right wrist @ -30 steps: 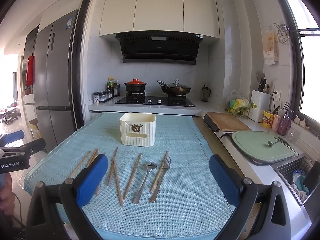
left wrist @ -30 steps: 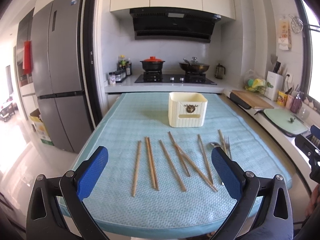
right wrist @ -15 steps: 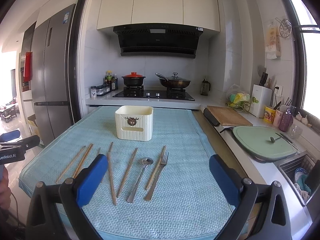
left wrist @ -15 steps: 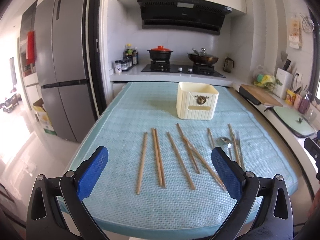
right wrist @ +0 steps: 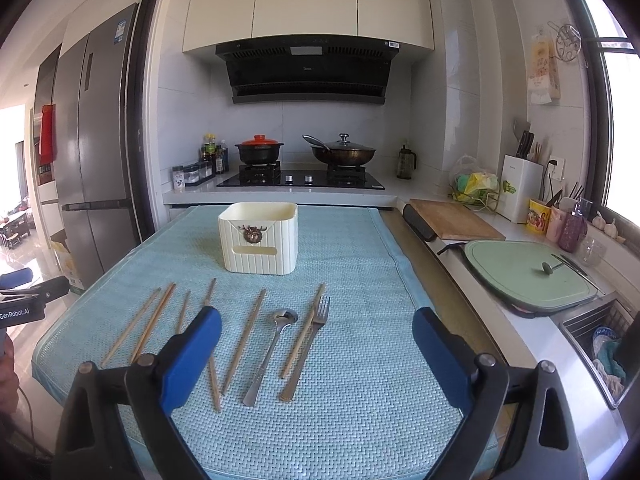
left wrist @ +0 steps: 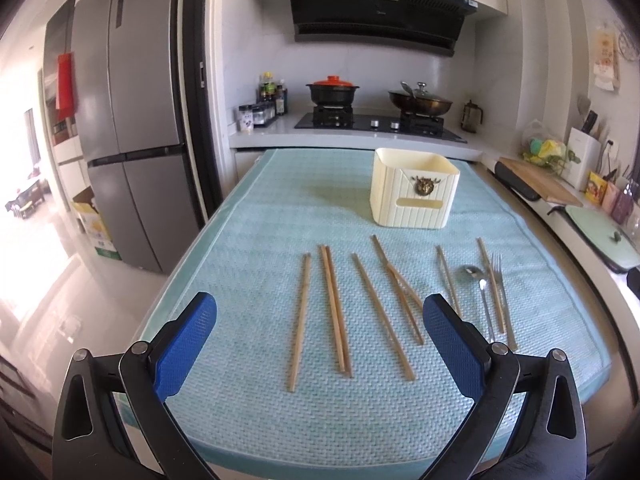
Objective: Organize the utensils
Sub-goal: 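Lower the left tool onto a wooden chopstick while the right tool approaches the fork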
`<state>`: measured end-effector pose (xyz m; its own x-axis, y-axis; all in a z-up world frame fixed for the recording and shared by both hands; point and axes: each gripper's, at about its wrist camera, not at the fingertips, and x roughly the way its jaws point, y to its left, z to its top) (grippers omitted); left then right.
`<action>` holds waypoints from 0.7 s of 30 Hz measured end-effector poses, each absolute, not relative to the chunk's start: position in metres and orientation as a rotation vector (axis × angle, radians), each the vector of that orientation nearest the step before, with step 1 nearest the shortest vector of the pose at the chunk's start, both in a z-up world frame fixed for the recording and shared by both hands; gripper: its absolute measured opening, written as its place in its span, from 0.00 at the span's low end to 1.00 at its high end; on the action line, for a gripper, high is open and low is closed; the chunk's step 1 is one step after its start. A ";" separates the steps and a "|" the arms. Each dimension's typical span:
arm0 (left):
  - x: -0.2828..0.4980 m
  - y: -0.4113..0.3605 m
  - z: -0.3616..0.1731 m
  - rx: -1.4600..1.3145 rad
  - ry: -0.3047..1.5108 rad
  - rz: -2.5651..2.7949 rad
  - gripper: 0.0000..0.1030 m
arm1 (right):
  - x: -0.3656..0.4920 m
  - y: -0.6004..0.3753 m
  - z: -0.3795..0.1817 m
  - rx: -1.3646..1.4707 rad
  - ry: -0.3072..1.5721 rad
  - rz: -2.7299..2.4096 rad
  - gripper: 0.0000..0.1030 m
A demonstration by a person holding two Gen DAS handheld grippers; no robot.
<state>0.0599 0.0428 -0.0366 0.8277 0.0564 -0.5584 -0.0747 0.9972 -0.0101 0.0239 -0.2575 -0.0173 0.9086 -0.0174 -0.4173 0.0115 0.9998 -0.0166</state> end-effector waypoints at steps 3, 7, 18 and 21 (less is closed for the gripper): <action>0.072 0.048 -0.041 -0.025 0.608 0.073 1.00 | 0.031 -0.260 -0.022 -0.008 0.452 -0.018 0.82; 0.093 0.064 -0.049 -0.042 0.637 0.081 1.00 | 0.043 -0.265 -0.025 0.004 0.472 -0.024 0.75; 0.155 0.086 -0.092 -0.026 0.759 0.072 1.00 | 0.095 -0.275 -0.061 0.043 0.588 -0.009 0.74; 0.175 0.085 -0.111 -0.008 0.811 0.070 1.00 | 0.118 -0.277 -0.084 0.047 0.652 -0.001 0.63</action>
<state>0.1748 0.0851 -0.1108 0.6868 0.0598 -0.7244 -0.0659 0.9976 0.0200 0.1180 -0.2766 -0.0838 0.7948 0.0141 -0.6067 0.0152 0.9990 0.0431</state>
